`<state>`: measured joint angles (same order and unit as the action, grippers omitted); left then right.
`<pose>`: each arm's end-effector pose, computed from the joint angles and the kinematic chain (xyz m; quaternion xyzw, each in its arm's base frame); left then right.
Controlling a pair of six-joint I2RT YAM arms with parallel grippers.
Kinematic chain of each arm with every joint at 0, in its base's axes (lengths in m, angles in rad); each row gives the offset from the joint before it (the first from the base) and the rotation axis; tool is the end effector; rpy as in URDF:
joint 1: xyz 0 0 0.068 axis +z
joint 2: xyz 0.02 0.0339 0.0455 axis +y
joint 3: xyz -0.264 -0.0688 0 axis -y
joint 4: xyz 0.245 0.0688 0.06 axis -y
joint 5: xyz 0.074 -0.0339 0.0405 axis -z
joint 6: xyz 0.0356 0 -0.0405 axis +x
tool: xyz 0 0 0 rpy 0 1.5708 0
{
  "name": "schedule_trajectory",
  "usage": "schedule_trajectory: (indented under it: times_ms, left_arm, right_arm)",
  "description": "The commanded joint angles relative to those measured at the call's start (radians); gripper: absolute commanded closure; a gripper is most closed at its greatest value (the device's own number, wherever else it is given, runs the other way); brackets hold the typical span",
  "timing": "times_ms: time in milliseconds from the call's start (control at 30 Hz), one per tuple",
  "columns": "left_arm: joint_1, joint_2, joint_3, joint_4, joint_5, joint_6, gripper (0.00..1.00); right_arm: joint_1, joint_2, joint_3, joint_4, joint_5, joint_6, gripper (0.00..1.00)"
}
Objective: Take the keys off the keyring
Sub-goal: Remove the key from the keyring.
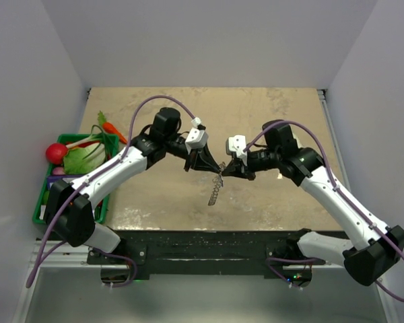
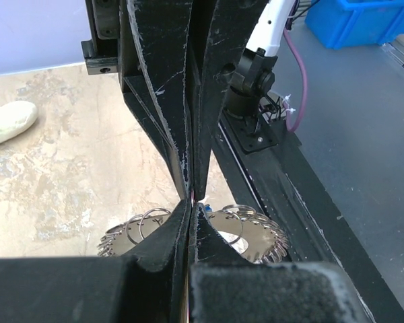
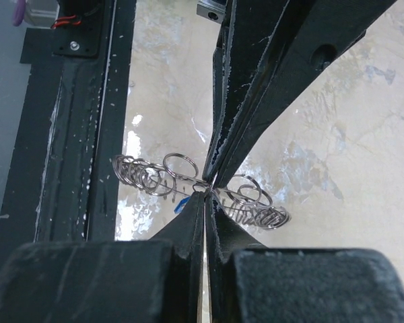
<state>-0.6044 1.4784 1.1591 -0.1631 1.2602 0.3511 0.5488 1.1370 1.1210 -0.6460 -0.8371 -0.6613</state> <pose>0.2459 -0.2110 0.3171 0.5887 0.4736 -0.5529 0.3513 0.1843 0.1437 0.3490 -0.6137 0.5738 0.3421 0.4209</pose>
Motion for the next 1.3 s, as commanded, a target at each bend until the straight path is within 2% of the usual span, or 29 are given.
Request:
schedule_trajectory:
  times_ms: [0, 167, 267, 333, 367, 533, 633, 667, 700, 733, 800, 833, 867, 933, 1000, 1133, 1233, 1267]
  left_arm:
    - [0.002, -0.018, 0.030, 0.083, 0.027, -0.046, 1.00]
    - [0.000, -0.006, 0.037, 0.070, 0.105, -0.044, 1.00]
    - [0.000, -0.007, 0.048, 0.015, 0.143, 0.015, 1.00]
    - [0.000, -0.010, 0.054, -0.031, 0.165, 0.046, 1.00]
    - [-0.001, -0.010, 0.056, -0.038, 0.172, 0.058, 1.00]
    - [-0.005, -0.009, 0.068, -0.081, 0.191, 0.091, 1.00]
    - [-0.005, -0.013, 0.070, -0.099, 0.194, 0.107, 1.00]
    - [-0.005, -0.016, 0.071, -0.105, 0.196, 0.120, 1.00]
    - [-0.006, -0.020, 0.073, -0.113, 0.196, 0.126, 1.00]
    - [-0.006, -0.020, 0.076, -0.128, 0.196, 0.132, 1.00]
    - [-0.006, -0.021, 0.086, -0.147, 0.197, 0.157, 1.00]
    - [-0.006, -0.023, 0.090, -0.167, 0.199, 0.163, 1.00]
    - [-0.005, -0.021, 0.099, -0.177, 0.199, 0.181, 1.00]
    - [-0.006, -0.024, 0.106, -0.206, 0.199, 0.198, 1.00]
    - [-0.005, -0.026, 0.114, -0.219, 0.197, 0.213, 1.00]
    - [-0.005, -0.027, 0.119, -0.219, 0.176, 0.215, 1.00]
    - [-0.003, -0.032, 0.108, -0.146, 0.127, 0.155, 1.00]
    - [-0.005, -0.033, 0.094, -0.113, 0.111, 0.091, 1.00]
  right_arm:
    - [0.003, 0.009, 0.023, 0.019, -0.124, 0.006, 1.00]
    - [0.002, 0.133, 0.132, -0.202, -0.310, -0.245, 1.00]
    - [0.002, 0.232, 0.236, -0.479, -0.373, -0.463, 1.00]
    - [0.002, 0.271, 0.289, -0.587, -0.398, -0.605, 1.00]
    - [0.002, 0.291, 0.330, -0.656, -0.405, -0.635, 1.00]
    - [0.003, 0.366, 0.407, -0.763, -0.462, -0.734, 1.00]
    - [0.003, 0.377, 0.418, -0.762, -0.448, -0.738, 1.00]
    - [0.003, 0.376, 0.416, -0.753, -0.424, -0.733, 1.00]
    - [0.003, 0.372, 0.419, -0.727, -0.409, -0.709, 0.95]
    - [-0.001, 0.353, 0.421, -0.686, -0.392, -0.593, 0.90]
    - [-0.003, 0.302, 0.383, -0.462, -0.295, -0.424, 0.81]
    - [-0.003, 0.258, 0.350, -0.369, -0.245, -0.268, 0.79]
    - [-0.003, 0.168, 0.264, -0.163, -0.194, -0.188, 0.77]
    - [-0.001, 0.074, 0.145, -0.036, -0.061, -0.034, 0.65]
    - [-0.001, 0.000, 0.119, 0.031, 0.015, -0.012, 0.60]
    - [-0.001, -0.040, 0.106, 0.023, 0.120, 0.026, 0.60]
    - [0.000, -0.103, 0.033, 0.110, 0.191, 0.066, 0.59]
    - [0.003, -0.112, -0.002, 0.143, 0.208, 0.077, 0.59]
